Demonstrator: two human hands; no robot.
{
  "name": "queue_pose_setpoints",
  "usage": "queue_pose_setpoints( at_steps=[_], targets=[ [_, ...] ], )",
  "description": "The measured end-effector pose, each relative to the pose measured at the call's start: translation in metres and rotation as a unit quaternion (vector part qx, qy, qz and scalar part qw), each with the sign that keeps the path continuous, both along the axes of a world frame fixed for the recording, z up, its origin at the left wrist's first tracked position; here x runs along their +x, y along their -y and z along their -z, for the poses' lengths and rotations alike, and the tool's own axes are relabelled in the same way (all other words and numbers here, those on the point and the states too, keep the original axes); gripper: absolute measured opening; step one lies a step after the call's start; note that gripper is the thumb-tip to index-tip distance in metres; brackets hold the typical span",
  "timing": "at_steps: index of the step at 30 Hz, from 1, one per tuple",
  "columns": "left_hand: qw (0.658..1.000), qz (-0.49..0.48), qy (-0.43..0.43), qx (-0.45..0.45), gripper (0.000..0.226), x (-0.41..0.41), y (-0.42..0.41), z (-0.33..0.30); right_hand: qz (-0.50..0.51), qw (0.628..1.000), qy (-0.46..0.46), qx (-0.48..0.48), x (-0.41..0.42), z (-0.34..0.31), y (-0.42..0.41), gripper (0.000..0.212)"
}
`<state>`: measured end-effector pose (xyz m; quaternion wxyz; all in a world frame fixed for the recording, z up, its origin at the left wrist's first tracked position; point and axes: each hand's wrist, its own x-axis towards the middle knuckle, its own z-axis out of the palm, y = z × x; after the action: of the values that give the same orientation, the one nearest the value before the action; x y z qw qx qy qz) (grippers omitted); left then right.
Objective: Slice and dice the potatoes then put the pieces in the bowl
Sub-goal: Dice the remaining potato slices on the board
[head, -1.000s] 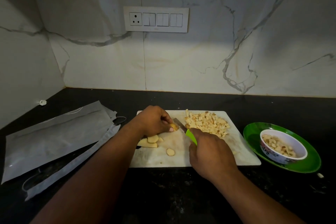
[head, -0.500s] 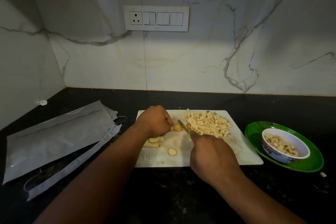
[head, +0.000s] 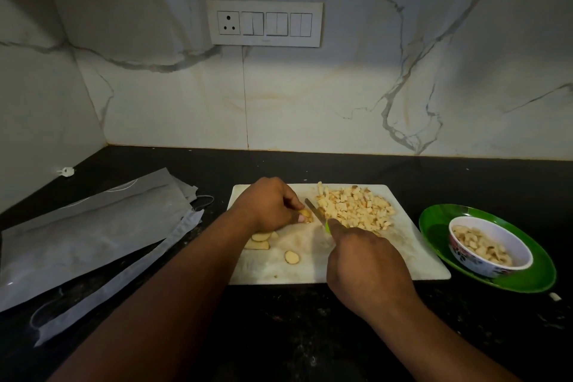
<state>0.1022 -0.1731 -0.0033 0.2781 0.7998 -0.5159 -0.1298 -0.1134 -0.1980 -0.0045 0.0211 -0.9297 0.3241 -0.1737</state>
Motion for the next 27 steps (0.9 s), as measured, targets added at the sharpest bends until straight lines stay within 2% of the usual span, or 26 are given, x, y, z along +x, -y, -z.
queue_pose_setpoints(
  at_steps=[9,17,22,27],
  targets=[
    [0.999,-0.018,-0.041,0.012,0.02,-0.002,0.005,-0.001,-0.022,0.999,-0.032,-0.016,-0.004,-0.005,-0.009,0.063],
    [0.999,-0.014,-0.034,0.018,0.019,0.003,0.006,0.0,-0.005,0.999,-0.036,-0.022,-0.041,-0.014,-0.037,0.06],
    [0.999,-0.025,-0.028,0.013,0.018,0.001,0.003,0.0,0.026,0.999,-0.024,-0.016,-0.01,-0.011,-0.025,0.062],
    [0.999,-0.034,-0.035,0.017,0.016,0.002,0.006,0.003,0.015,0.999,-0.034,0.001,0.0,-0.005,-0.024,0.061]
  ],
)
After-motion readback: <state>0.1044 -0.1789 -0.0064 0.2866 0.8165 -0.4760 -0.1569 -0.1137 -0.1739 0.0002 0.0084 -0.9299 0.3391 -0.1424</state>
